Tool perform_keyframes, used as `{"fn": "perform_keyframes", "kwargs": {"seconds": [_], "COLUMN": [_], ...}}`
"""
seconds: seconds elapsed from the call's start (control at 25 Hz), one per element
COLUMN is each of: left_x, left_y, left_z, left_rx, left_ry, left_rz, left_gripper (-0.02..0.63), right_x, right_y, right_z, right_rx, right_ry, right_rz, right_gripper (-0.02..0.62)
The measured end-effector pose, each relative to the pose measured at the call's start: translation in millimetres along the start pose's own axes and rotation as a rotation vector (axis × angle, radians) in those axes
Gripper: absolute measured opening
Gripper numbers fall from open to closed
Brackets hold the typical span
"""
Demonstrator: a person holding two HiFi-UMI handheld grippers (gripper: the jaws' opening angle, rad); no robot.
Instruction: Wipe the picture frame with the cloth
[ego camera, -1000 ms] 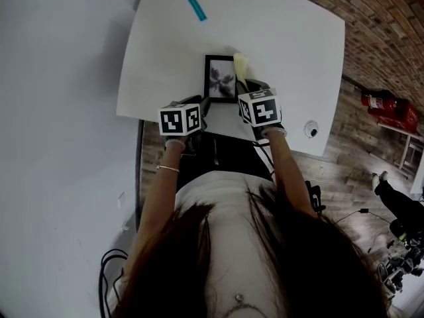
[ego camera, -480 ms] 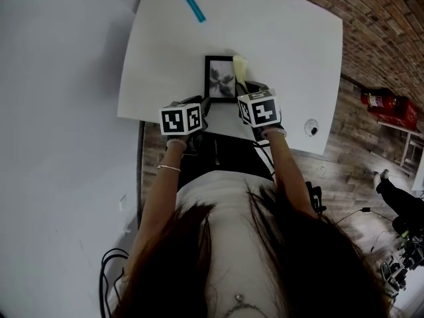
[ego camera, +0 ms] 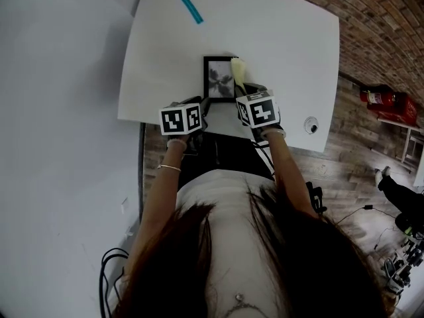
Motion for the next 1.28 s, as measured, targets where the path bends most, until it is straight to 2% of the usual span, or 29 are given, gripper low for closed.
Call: {"fn": "perform_keyframes", "kwargs": {"seconds": [1.28], "left_x": [-1.5], "left_y": [1.2], "left_z": [-2.2], "left_rx": [-0.024], "left_ry": [0.004], "left_rz": [-0.012], "left_gripper": [0.109], "right_x": [-18.2], "right_y": [5.5], "right_z": [-12.8], "right_rx": [-0.014], "right_ry": [-0.017], "right_rz": [-0.023], "right_gripper": [0.034]}}
Point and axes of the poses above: the fingertips, and each gripper's own axes: y backward along the fingers, z to its right, x out of its top, the point moved 1 cm from there along y, backward along the fingers, and after that the axes turned 2 degrees about -x, right-handed, at the moved point
